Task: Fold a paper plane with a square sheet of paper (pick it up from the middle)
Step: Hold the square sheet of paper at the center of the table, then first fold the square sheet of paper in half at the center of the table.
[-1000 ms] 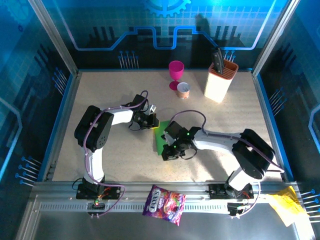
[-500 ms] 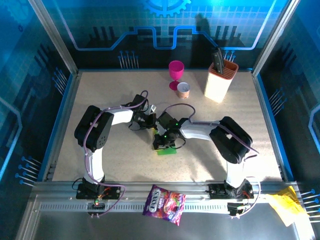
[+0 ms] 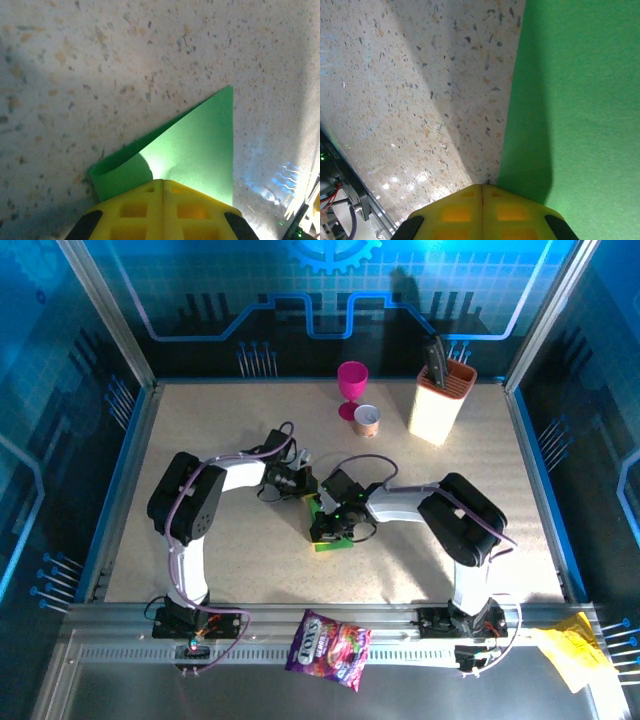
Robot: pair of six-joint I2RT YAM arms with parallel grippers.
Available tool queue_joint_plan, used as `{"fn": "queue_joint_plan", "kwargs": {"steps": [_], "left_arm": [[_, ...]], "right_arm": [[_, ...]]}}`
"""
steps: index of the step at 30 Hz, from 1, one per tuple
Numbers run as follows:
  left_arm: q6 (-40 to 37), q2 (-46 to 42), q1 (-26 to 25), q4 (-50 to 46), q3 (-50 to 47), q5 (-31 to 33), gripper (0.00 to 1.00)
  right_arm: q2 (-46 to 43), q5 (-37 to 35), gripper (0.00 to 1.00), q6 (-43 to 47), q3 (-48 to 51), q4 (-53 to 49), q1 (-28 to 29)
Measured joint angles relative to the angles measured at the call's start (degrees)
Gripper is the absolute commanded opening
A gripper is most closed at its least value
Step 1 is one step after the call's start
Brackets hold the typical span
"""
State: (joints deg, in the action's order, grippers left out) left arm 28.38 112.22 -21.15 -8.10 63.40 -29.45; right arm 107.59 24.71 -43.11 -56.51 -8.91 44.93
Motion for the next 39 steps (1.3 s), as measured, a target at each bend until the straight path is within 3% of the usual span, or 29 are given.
{"fn": "queue_joint_plan", "kwargs": {"steps": [7, 13, 27, 39], "left_arm": [[7.5, -7.1, 0.0, 5.7, -7.0, -1.8, 0.01], [10.5, -7.9, -0.8, 8.5, -10.6, -2.4, 0.00], [10.6, -5.3, -1.2, 11.1, -11.1, -1.9, 0.00], [10.2, -2.6, -2.6, 5.9, -7.3, -1.6, 0.00]], "right_arm": [[-0.1, 0.1, 0.00, -0.6, 0.5, 0.9, -0.1], [-0.1, 0.3, 0.00, -1.0, 0.6, 0.9, -0.1], [-0.1, 0.7, 0.00, -2.5, 0.6, 0.9, -0.3], [0.0, 0.7, 0.00, -1.7, 0.6, 0.9, -0.3]]}}
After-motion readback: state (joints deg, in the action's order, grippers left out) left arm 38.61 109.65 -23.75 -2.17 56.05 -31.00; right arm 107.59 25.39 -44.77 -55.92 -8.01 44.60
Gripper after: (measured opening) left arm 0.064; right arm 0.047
